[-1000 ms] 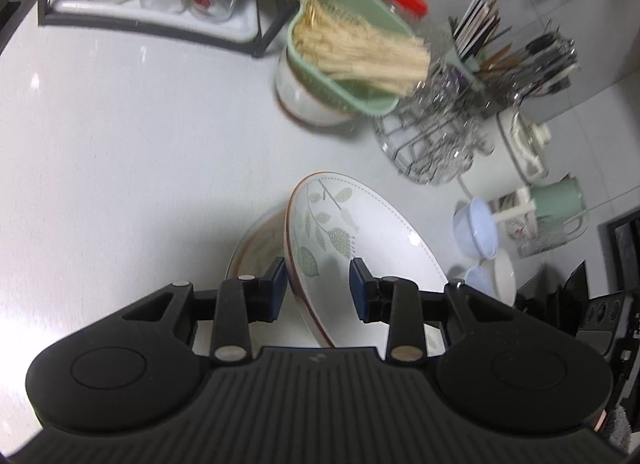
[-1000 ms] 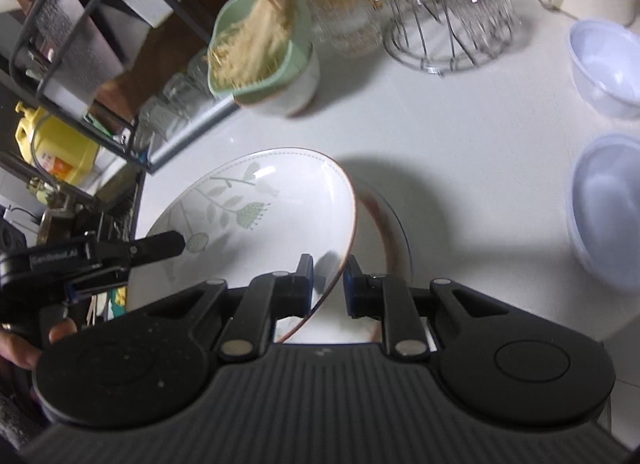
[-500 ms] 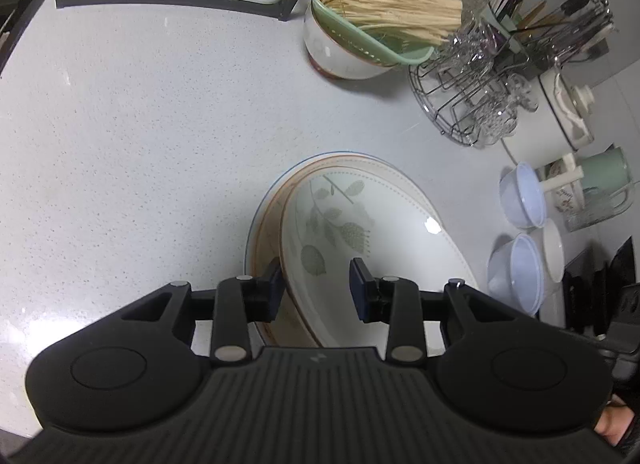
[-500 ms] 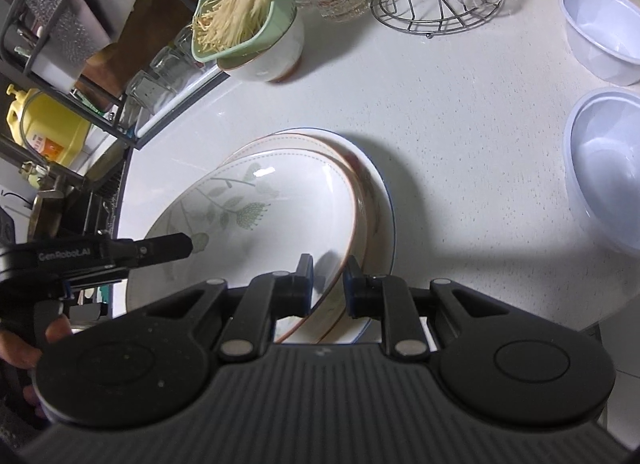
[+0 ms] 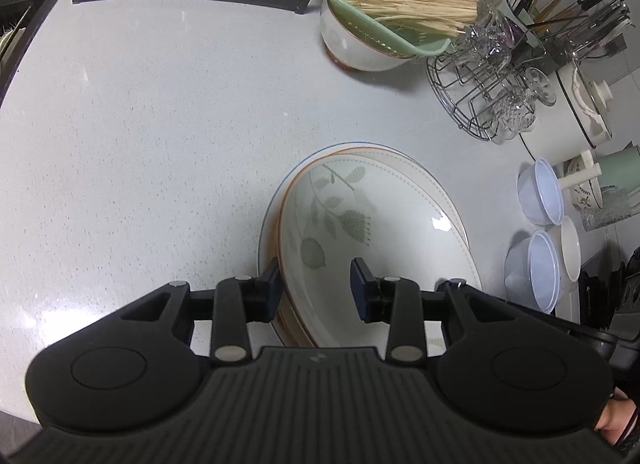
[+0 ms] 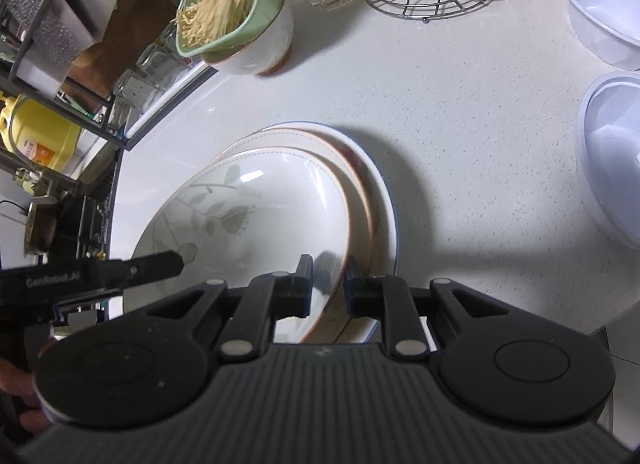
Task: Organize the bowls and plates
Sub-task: 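Lower the plate onto the stack and open both grippers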
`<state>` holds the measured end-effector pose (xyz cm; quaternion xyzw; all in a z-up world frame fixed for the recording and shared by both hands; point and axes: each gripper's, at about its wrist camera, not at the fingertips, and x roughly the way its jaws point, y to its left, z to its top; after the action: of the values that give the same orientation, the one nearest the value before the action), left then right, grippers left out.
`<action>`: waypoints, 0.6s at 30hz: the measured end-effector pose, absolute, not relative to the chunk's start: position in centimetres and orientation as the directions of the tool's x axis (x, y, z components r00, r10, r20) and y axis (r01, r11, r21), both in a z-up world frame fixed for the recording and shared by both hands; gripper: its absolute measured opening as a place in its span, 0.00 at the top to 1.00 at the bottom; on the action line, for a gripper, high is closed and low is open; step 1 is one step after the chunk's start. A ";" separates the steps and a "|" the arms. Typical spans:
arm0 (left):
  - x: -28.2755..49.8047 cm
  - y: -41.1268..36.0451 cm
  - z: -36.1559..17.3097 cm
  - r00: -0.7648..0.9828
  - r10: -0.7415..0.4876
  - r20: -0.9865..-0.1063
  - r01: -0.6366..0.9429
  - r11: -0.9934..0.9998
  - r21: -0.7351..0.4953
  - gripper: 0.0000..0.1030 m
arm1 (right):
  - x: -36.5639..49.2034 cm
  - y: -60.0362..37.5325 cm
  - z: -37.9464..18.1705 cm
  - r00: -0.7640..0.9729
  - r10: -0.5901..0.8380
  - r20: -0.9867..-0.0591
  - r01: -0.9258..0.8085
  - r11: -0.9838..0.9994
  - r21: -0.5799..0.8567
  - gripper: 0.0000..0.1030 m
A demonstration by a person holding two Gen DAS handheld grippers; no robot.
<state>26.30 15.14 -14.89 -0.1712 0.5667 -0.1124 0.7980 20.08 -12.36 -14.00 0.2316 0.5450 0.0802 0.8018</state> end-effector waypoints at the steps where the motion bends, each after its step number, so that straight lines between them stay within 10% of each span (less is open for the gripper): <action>1: 26.3 15.2 -14.9 0.331 -0.377 -0.865 -0.020 0.914 -0.406 0.61 | 20.1 -12.4 -14.0 0.395 0.380 -0.836 0.126 0.879 0.459 0.82; 18: 25.4 16.8 -14.4 0.371 -0.405 -0.835 -0.029 0.894 -0.447 0.62 | 20.5 -13.4 -13.3 0.421 0.356 -0.834 0.162 0.875 0.456 0.85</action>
<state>25.40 16.81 -14.35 -0.1982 0.5484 -0.1169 0.8040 20.54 -13.36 -13.33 0.2424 0.5346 0.0602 0.8074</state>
